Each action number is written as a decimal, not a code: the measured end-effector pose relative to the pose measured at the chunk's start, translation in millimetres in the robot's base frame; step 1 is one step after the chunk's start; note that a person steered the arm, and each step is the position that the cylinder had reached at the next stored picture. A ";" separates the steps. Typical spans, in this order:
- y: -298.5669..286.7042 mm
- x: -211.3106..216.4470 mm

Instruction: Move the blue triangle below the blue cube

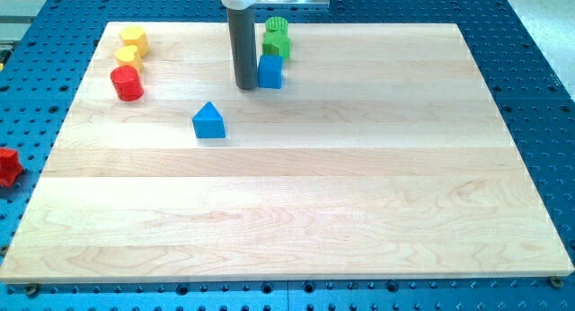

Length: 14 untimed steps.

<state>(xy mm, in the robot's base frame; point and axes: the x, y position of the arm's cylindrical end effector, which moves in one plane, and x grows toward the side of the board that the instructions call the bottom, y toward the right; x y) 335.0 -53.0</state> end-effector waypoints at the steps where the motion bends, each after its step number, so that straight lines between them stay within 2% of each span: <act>1: 4.3 0.3; 2: -23.0 86.8; 3: -44.5 152.5; 4: -92.1 141.9; 5: -65.7 110.1; 6: -11.6 82.4; 7: 4.0 50.0; 8: -9.0 34.2; 14: -3.7 31.9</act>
<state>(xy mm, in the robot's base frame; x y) 366.8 -56.7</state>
